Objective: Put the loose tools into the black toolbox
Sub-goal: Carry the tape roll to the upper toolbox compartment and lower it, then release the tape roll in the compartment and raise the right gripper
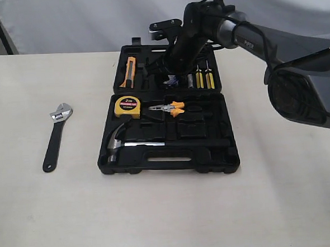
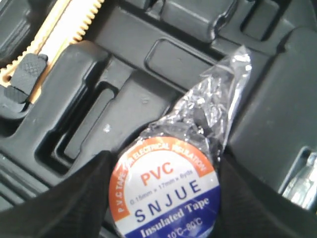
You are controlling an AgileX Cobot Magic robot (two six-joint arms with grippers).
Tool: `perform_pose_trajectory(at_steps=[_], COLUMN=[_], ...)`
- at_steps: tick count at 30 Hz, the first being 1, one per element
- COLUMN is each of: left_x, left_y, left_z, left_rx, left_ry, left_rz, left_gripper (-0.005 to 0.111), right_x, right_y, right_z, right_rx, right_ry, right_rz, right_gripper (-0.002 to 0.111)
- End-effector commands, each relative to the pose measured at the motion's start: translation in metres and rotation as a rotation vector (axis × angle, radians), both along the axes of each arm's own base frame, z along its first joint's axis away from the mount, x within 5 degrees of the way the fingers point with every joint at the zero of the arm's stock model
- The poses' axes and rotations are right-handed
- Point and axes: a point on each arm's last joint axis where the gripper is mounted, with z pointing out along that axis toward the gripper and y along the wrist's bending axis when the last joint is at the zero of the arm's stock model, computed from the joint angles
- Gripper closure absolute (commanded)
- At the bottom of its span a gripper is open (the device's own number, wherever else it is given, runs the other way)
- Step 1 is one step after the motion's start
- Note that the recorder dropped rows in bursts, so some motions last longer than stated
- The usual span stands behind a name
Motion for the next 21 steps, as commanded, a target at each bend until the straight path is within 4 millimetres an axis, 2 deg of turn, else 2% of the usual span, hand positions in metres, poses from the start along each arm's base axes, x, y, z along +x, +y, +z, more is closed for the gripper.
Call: perform_pose_trajectory(at_steps=[1, 7, 9, 11, 17, 21], left_x=[-0.002, -0.002, -0.002, -0.002, -0.002, -0.002], left_y=[0.000, 0.000, 0.000, 0.000, 0.000, 0.000], left_z=[-0.001, -0.001, -0.001, -0.001, -0.001, -0.001], left_rx=[-0.027, -0.027, -0.027, -0.027, -0.027, -0.027], left_ry=[-0.005, -0.005, -0.005, -0.005, -0.005, -0.005], left_rz=[0.001, 0.001, 0.001, 0.001, 0.001, 0.001], left_gripper=[0.105, 0.105, 0.105, 0.105, 0.105, 0.105], right_x=[-0.003, -0.003, -0.002, 0.000, -0.001, -0.002], right_y=[-0.002, -0.002, -0.002, -0.001, -0.001, -0.001], right_z=[-0.005, -0.005, -0.002, 0.006, 0.040, 0.044], right_rx=[-0.019, -0.017, -0.014, -0.008, -0.002, -0.006], right_ry=[0.046, 0.040, 0.027, 0.009, -0.008, -0.017], right_rz=[0.005, 0.004, 0.003, 0.004, 0.017, 0.018], right_gripper=[0.102, 0.056, 0.044, 0.039, 0.039, 0.041])
